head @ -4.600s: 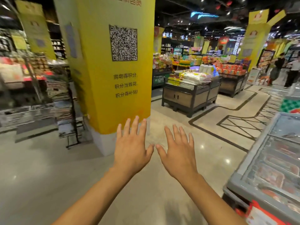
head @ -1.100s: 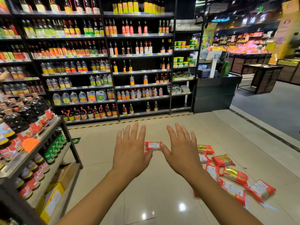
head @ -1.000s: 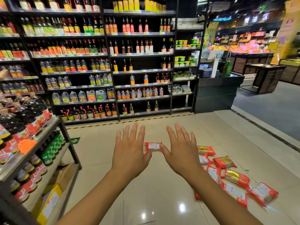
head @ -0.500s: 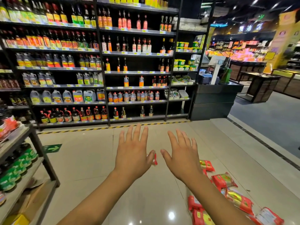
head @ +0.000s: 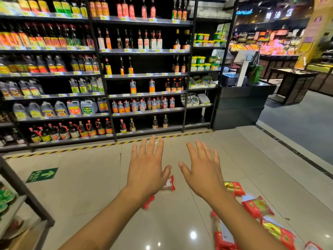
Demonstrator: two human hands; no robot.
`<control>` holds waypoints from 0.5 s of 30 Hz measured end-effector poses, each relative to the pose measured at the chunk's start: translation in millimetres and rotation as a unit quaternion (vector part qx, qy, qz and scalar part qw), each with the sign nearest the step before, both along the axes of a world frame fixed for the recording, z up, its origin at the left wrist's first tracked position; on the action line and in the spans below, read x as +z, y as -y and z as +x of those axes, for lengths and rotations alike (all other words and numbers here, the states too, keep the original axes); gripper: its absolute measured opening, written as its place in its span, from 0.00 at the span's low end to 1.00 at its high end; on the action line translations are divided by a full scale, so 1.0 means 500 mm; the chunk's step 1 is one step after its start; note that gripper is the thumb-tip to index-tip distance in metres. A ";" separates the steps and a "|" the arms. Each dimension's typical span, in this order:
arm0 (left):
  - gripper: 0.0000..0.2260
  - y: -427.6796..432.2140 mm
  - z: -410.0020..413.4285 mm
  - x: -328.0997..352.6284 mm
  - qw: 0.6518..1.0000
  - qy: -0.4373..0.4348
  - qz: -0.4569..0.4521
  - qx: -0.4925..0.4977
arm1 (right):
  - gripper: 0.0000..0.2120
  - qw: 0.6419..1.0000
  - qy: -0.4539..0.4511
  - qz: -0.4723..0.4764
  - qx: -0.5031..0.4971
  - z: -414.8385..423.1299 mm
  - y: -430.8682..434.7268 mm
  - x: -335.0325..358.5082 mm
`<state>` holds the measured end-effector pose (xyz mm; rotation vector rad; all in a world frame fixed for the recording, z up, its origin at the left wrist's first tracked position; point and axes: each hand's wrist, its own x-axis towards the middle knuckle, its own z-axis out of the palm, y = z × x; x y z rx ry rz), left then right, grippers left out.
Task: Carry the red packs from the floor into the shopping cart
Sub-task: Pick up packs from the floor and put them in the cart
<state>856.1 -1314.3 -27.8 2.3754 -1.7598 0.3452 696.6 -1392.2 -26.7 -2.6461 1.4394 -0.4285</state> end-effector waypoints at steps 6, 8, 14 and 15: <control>0.38 0.217 0.046 -0.001 0.999 0.014 0.011 0.031 | 0.34 1.000 0.007 0.000 0.021 0.053 0.234 -0.006; 0.38 0.282 0.059 -0.001 0.999 0.013 0.016 0.041 | 0.34 1.000 0.006 0.000 0.030 0.067 0.307 -0.003; 0.38 0.441 0.093 -0.016 0.997 0.011 0.022 0.077 | 0.34 0.998 -0.003 0.010 0.069 0.126 0.502 -0.013; 0.38 0.461 0.103 -0.022 0.996 0.007 0.034 0.085 | 0.34 0.997 -0.007 0.015 0.076 0.139 0.526 -0.019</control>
